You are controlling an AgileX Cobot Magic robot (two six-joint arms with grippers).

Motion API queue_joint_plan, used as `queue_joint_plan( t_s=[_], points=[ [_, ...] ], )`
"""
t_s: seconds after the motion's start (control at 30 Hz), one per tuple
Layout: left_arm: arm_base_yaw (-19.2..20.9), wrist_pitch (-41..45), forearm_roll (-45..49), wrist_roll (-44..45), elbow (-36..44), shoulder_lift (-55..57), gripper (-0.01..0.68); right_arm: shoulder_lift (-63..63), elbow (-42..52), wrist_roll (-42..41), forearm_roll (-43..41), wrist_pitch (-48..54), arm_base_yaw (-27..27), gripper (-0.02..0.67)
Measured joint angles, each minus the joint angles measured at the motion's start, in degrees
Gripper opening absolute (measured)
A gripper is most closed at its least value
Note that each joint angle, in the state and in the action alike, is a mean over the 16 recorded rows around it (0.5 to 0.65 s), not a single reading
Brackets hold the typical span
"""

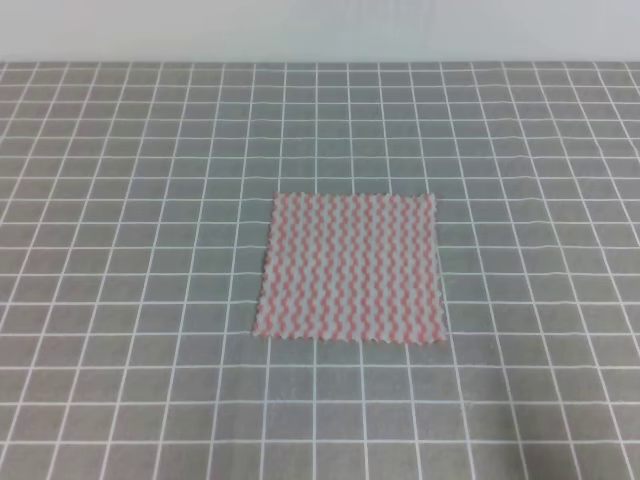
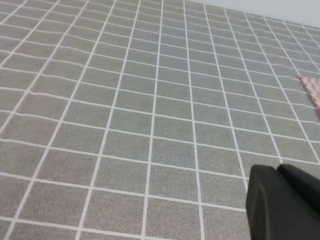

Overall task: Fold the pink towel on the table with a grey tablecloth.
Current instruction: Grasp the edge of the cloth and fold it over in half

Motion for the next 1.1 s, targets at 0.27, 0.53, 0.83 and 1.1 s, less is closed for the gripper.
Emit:
queue_joint_plan(
  t_s=[0.27, 0.53, 0.83, 1.1],
  points=[
    [0.0, 0.1, -0.1, 0.0, -0.1, 0.1, 0.0, 0.0, 0.1, -2.5, 5.0, -4.4, 0.0, -0.017],
    [0.0, 0.2, 0.0, 0.0, -0.2, 0.4, 0.0, 0.0, 0.3, -11.0, 5.7, -6.5, 0.0, -0.017],
    [0.0, 0.1, 0.0, 0.0, -0.2, 0.3, 0.0, 0.0, 0.0, -18.0, 7.4, -6.5, 0.0, -0.017],
    [0.0, -0.1, 0.6, -0.1, -0.2, 0.3, 0.0, 0.0, 0.0, -19.3, 8.0, -4.4, 0.0, -0.017]
  ],
)
